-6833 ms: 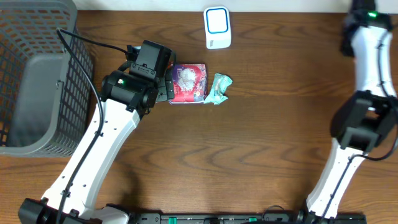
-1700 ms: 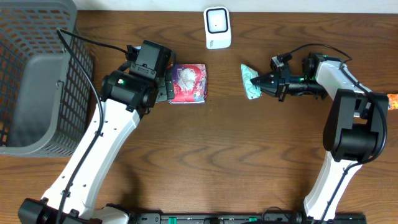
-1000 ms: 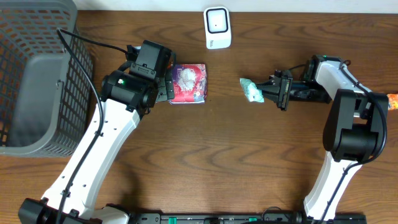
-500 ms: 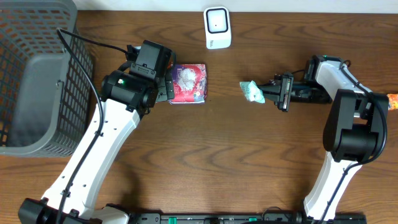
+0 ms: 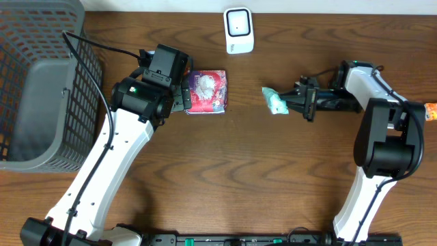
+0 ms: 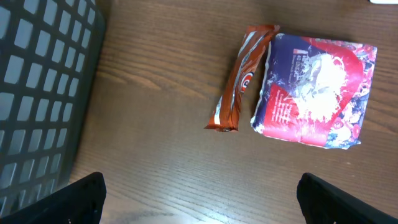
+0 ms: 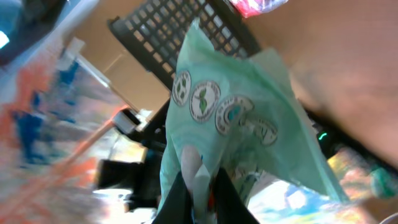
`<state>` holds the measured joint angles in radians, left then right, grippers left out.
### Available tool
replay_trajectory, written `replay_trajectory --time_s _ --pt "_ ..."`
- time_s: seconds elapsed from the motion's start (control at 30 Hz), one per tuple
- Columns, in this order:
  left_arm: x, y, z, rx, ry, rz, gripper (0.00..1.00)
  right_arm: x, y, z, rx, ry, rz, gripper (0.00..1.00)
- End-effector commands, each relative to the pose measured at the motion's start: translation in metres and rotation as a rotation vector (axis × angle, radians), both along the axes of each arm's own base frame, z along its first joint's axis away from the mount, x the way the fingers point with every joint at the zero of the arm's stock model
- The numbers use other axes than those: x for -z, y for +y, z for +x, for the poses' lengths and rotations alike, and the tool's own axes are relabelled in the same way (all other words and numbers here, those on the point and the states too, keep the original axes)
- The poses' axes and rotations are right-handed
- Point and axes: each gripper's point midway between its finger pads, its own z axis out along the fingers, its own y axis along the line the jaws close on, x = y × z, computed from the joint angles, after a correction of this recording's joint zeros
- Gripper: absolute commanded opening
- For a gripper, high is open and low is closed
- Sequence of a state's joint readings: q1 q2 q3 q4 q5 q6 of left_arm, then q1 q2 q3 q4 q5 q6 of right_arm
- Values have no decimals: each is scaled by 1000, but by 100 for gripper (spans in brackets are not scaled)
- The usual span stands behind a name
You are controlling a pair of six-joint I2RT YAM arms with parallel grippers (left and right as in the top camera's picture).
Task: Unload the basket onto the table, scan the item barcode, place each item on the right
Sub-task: 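Raise the green pouch up to the scanner face with the right gripper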
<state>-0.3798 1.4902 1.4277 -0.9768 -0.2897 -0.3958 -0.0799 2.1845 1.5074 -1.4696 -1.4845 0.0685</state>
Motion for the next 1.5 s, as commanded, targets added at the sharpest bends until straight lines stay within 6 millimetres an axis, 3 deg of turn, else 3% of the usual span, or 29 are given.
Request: replay_trajectory --time_s 0.0,0.13,0.27,0.43,0.57,0.7,1.1,1.3,1.47 --pt "-4 1 2 -7 -9 -2 98 0 14 -2 -61 -101 -48 1" --pt "-4 1 2 -7 -9 -2 98 39 24 3 -138 -124 -247 1" --pt "-4 1 2 -7 -9 -2 98 87 22 24 -143 -162 -552 1" --pt "-4 1 2 -7 -9 -3 98 89 32 56 -111 -322 -632 1" --pt "-4 1 2 -7 -9 -2 98 95 19 77 -40 -294 -797 1" --pt "-4 1 2 -7 -9 -2 98 81 26 102 -1 -409 -834 1" --pt "-4 1 2 -7 -9 -2 98 6 67 197 324 -815 -812 1" --pt "-4 1 2 -7 -9 -3 98 -27 72 226 516 -933 -857 1" --pt "-4 1 2 -7 -9 -2 98 -35 70 241 602 -961 -912 1"
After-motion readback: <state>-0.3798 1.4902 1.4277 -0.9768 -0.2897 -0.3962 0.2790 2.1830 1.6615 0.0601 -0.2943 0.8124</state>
